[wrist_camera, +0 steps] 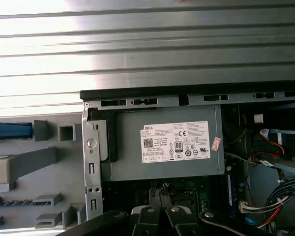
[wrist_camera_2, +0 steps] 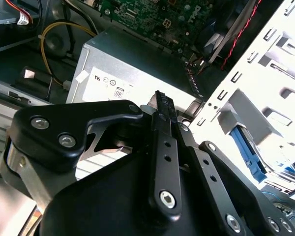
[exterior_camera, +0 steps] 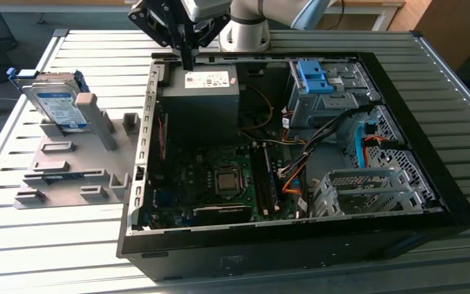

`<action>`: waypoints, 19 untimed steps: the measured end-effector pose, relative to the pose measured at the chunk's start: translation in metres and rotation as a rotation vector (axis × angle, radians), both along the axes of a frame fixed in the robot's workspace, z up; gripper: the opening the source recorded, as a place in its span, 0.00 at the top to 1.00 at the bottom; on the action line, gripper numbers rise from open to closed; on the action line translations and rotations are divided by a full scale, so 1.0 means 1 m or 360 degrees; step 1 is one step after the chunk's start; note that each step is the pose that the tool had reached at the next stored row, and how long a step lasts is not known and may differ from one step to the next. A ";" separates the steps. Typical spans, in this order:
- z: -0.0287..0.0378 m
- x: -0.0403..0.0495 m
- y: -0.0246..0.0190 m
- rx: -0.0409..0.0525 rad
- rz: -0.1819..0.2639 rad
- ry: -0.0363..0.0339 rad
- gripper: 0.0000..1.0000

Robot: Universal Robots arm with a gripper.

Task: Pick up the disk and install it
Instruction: 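Reach for the disk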

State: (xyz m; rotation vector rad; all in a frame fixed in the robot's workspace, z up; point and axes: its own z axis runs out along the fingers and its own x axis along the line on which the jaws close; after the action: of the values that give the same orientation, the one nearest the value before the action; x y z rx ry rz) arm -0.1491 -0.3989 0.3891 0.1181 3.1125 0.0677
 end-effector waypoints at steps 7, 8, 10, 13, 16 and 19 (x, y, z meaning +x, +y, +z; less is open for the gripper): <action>-0.0003 -0.0018 0.0000 0.0000 0.0000 0.0000 0.89; -0.0004 -0.0020 0.0000 0.0000 0.0000 0.0000 0.89; -0.0005 -0.0025 0.0000 0.0000 0.0000 0.0000 0.89; -0.0006 -0.0033 0.0000 0.0000 0.0000 0.0000 0.89; -0.0007 -0.0041 0.0000 0.0000 0.0000 0.0000 0.89; -0.0008 -0.0049 0.0000 0.0000 0.0000 0.0000 0.89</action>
State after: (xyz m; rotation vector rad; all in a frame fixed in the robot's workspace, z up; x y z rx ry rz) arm -0.1540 -0.3989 0.3882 0.1180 3.1125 0.0676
